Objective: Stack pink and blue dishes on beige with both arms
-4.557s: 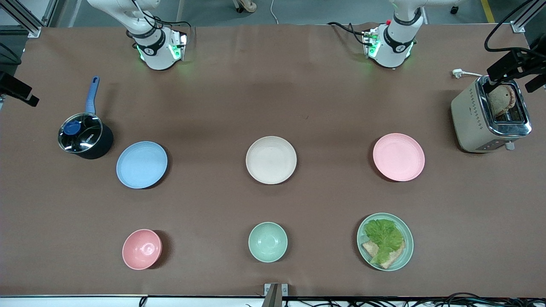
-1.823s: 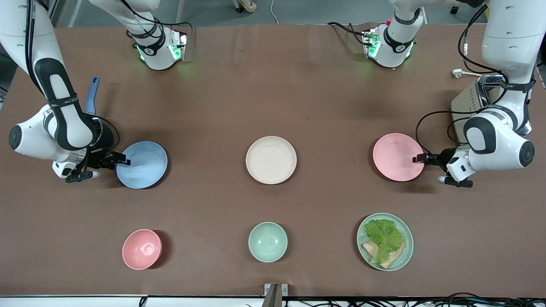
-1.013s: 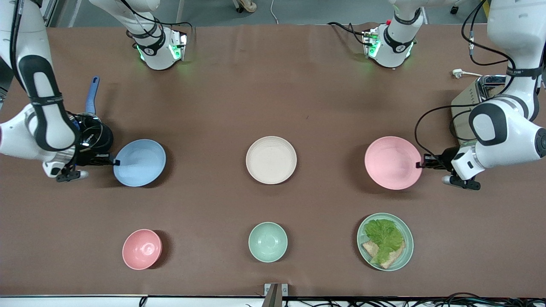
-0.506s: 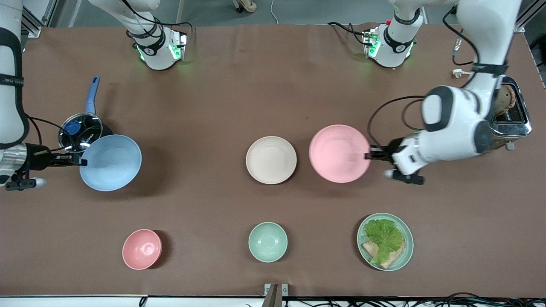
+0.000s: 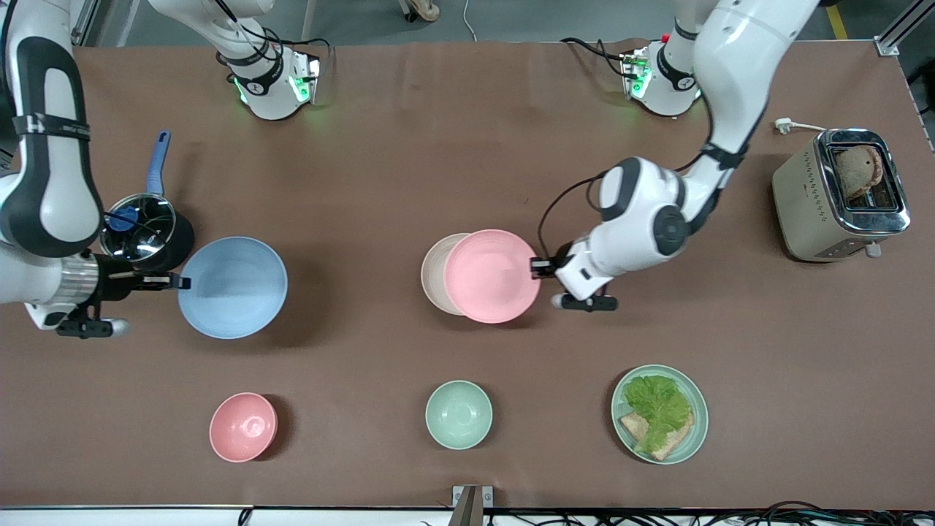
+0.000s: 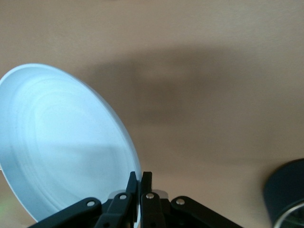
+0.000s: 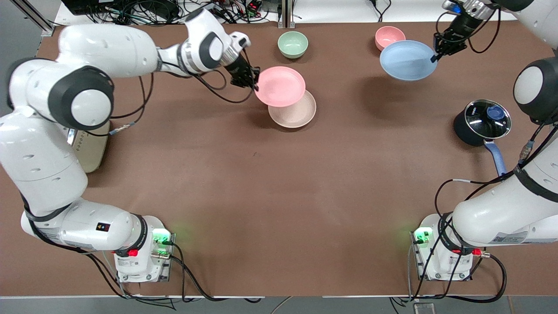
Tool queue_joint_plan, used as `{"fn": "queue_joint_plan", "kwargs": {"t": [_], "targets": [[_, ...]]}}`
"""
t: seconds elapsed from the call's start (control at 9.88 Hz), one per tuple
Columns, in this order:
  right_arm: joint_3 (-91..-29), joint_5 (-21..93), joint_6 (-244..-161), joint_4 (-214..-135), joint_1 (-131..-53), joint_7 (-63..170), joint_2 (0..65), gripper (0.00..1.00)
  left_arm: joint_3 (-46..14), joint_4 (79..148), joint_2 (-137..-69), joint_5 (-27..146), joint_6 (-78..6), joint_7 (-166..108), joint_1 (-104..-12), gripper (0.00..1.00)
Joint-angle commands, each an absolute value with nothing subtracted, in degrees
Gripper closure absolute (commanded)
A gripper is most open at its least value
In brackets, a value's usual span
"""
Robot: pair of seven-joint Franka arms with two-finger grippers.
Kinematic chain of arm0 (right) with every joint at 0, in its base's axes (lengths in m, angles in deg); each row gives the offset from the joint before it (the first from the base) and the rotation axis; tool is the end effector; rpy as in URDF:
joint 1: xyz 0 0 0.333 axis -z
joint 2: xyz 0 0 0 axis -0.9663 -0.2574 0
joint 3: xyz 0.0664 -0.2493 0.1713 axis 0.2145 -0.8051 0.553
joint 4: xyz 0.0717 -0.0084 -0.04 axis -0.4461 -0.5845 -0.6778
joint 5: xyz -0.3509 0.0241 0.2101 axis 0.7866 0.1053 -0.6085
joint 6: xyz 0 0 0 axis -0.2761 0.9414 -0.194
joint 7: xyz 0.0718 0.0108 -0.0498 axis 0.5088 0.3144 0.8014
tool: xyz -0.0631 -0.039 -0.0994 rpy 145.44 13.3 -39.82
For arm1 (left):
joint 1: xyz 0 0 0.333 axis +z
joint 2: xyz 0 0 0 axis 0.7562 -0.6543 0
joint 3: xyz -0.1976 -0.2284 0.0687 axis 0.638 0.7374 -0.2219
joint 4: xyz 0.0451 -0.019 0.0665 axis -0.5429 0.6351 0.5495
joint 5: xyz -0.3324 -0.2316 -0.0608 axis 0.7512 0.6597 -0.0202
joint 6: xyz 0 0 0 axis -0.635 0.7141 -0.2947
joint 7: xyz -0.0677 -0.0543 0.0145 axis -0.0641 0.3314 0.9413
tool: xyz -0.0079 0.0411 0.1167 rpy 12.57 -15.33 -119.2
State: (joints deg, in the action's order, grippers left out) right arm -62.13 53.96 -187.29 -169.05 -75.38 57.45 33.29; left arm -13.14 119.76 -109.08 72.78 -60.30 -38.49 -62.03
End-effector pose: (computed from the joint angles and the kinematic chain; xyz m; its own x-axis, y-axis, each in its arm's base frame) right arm 0.6445 -0.0418 0.3395 0.9691 -0.0369 -0.2438 -0.1068 -0.9540 -0.2802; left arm 0.5568 -0.3659 0.2174 0.9925 0.0198 -0.1203 0.0688 -0.9054 0.4189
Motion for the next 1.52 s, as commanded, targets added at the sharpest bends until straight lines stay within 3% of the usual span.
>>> {"fn": "queue_joint_plan", "kwargs": {"t": [0.0, 0.41, 0.61, 0.81, 0.91, 1.01, 1.11, 1.22, 1.42], "targets": [[-59.4, 55.1, -192.6, -175.2, -75.3, 54.4, 36.6, 0.99, -13.2, 118.7, -113.5, 69.8, -63.2, -42.3, -65.2, 0.99], [-47.8, 55.0, -201.7, -182.9, -75.2, 42.0, 39.2, 1.00, -13.6, 118.6, -116.1, 69.1, -67.5, -43.5, -67.5, 0.98], [-42.9, 55.0, -204.4, -184.2, -75.3, 37.0, 39.3, 1.00, -13.8, 118.9, -115.8, 65.0, -66.8, -43.6, -67.2, 0.88], [-38.2, 55.0, -204.9, -184.4, -75.3, 31.9, 39.2, 1.00, -13.9, 118.8, -115.8, 64.5, -66.8, -43.6, -67.4, 0.19], [-35.6, 55.0, -206.8, -186.0, -75.5, 29.7, 39.4, 1.00, -13.9, 119.0, -115.1, 64.5, -66.7, -43.6, -67.3, 0.00], [-32.5, 55.0, -210.5, -188.5, -75.6, 26.5, 39.9, 1.00, -13.8, 119.3, -112.5, 63.9, -64.3, -43.2, -66.5, 0.00], [-29.5, 55.0, -215.3, -190.7, -76.0, 22.7, 39.7, 1.00, -14.5, 119.0, -108.0, 63.5, -56.4, -43.0, -66.0, 0.00], [-28.9, 55.0, -219.4, -192.7, -76.3, 22.2, 39.6, 1.00, -16.9, 118.8, -102.1, 63.4, -48.0, -42.4, -65.4, 0.00], [-28.2, 55.0, -226.9, -193.7, -79.6, 19.2, 37.7, 1.00, -24.2, 118.7, -92.0, 63.3, -41.1, -39.2, -65.4, 0.00]]}}
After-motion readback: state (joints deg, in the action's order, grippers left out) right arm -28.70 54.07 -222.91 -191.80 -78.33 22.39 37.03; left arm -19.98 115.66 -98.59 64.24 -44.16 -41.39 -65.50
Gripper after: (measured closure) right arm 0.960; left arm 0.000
